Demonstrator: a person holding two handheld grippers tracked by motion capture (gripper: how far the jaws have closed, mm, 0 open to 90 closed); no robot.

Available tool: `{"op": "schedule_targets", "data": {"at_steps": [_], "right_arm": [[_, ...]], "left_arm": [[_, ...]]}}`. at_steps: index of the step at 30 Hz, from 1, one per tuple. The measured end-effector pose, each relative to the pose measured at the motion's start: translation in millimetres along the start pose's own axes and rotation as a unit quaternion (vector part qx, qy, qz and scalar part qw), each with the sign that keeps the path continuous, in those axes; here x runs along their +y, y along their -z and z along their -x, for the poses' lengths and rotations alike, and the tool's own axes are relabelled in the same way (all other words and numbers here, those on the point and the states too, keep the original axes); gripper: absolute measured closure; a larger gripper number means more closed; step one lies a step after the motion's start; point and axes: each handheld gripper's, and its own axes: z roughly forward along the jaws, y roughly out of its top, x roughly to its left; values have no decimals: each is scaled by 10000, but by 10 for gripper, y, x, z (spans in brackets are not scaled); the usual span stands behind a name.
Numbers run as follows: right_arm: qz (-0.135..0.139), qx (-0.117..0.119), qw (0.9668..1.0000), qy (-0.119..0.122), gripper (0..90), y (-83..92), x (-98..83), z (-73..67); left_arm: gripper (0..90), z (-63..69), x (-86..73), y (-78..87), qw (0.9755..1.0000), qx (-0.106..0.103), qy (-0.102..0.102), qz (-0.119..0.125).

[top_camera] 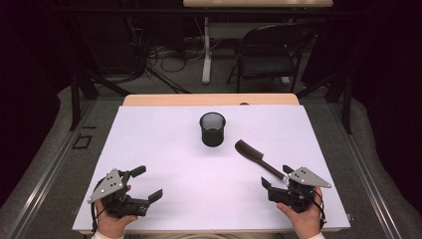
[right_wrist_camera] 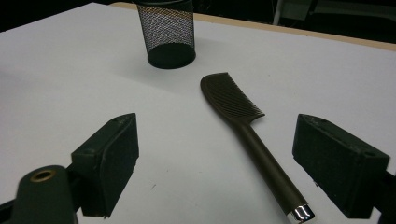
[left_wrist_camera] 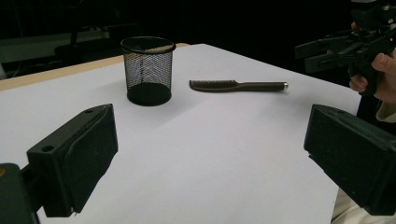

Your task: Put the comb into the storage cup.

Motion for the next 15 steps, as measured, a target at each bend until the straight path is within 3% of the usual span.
{"op": "schedule_targets", "data": {"at_steps": [3,11,15], "right_arm": [[-64,-11,10000,25,146,-10,9,12],[-287,102,9993,-229,151,-54,73,50],[-379,126,9991,-168,151,-73,111,47]], "left_arm": [[30,9,4,3,10000,18,-7,-5],[30,24,-1,-8,10000,16,-13,-24],[30,25,-6,-16,10000,19,-5,-48]]}}
